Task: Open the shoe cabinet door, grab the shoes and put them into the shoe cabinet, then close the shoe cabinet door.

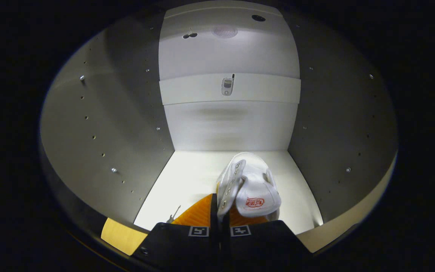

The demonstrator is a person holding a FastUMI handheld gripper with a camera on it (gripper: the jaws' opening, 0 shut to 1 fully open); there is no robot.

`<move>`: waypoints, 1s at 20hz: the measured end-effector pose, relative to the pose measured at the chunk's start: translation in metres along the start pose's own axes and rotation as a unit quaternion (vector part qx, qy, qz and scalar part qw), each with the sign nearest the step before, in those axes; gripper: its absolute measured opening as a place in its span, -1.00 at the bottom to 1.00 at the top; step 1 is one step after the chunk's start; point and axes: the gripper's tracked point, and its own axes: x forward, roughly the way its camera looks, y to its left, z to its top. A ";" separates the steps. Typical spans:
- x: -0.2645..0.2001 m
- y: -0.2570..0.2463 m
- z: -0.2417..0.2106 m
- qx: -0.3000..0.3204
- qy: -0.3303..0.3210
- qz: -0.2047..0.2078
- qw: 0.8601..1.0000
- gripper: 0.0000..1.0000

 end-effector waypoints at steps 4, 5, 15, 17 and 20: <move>0.028 -0.001 0.011 -0.041 -0.002 -0.011 0.999 -0.89; 0.035 0.000 0.012 -0.044 0.001 -0.012 0.999 -0.89; 0.065 -0.002 -0.011 -0.064 0.045 -0.031 0.996 -0.86; 0.063 0.001 -0.012 -0.061 0.046 -0.026 0.997 -0.67; 0.052 0.004 -0.011 -0.047 0.046 -0.024 0.998 -0.06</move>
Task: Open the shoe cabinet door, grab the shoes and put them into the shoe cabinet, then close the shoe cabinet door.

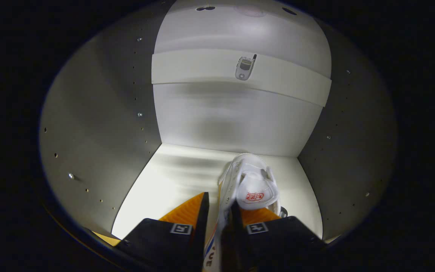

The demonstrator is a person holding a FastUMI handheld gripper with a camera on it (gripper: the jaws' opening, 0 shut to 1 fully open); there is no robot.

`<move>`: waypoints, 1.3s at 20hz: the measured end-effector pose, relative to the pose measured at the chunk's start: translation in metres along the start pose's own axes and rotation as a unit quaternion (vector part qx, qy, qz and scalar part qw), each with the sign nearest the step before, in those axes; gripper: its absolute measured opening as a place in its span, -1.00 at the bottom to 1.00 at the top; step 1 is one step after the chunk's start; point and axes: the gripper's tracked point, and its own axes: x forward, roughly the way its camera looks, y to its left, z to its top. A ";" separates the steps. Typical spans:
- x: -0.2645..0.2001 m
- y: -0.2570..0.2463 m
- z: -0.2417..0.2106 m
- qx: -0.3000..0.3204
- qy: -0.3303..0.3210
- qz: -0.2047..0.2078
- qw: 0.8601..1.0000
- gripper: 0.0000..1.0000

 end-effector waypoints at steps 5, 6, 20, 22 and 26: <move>-0.029 0.007 0.003 0.009 -0.026 0.004 1.000 0.89; -0.035 0.005 0.006 0.010 -0.034 -0.003 0.999 0.93; -0.242 0.021 -0.004 0.024 -0.193 0.028 0.980 0.96; -0.288 0.025 -0.017 0.024 -0.208 0.039 0.977 0.96; -0.381 0.030 -0.050 0.014 -0.238 0.065 0.969 0.96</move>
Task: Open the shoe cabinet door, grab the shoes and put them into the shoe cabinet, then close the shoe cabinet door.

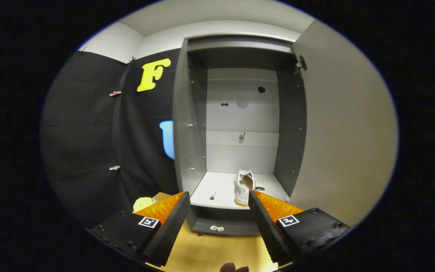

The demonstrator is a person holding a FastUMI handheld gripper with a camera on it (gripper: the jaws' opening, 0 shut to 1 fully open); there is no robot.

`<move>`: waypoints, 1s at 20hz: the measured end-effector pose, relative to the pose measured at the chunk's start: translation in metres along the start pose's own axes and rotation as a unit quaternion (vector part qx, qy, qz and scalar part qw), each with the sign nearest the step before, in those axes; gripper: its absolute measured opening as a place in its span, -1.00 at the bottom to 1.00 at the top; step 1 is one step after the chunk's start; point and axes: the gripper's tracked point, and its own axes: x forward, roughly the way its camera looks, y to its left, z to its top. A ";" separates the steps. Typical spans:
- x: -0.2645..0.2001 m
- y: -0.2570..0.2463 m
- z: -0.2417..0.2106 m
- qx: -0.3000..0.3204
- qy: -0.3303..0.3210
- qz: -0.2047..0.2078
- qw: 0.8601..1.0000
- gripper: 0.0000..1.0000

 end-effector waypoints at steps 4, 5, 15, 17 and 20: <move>-0.088 -0.022 0.014 0.000 -0.033 0.003 0.999 0.95; -0.110 -0.032 0.017 0.013 -0.037 0.003 0.999 0.95; -0.213 -0.222 0.041 0.023 -0.088 -0.173 0.981 0.95; -0.210 -0.258 0.026 0.036 -0.065 -0.202 0.977 0.95; -0.208 -0.300 0.012 0.049 -0.051 -0.235 0.969 0.96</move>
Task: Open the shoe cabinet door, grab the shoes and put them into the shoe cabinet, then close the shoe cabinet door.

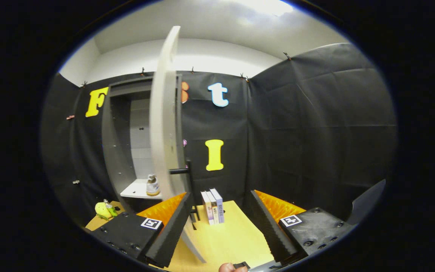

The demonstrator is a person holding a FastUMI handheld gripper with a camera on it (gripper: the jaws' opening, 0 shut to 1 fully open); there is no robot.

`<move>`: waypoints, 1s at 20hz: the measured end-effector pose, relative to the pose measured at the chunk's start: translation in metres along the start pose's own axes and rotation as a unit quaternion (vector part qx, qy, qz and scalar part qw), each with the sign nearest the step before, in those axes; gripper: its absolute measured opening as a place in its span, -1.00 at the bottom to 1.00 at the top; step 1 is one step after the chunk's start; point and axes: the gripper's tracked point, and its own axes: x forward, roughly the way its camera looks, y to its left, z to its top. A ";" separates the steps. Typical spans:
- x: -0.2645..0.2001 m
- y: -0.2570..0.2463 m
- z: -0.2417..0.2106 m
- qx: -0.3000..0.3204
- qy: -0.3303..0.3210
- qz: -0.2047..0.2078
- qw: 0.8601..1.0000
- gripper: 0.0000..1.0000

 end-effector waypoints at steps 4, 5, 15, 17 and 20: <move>0.025 0.007 -0.017 -0.007 0.019 -0.002 1.000 0.95; 0.031 0.011 -0.019 -0.006 0.027 0.004 1.000 0.95; 0.012 0.091 -0.050 0.001 0.057 0.100 0.993 0.94; 0.002 0.123 -0.054 0.002 0.060 0.123 0.991 0.94; 0.001 0.169 -0.059 0.001 0.068 0.160 0.985 0.94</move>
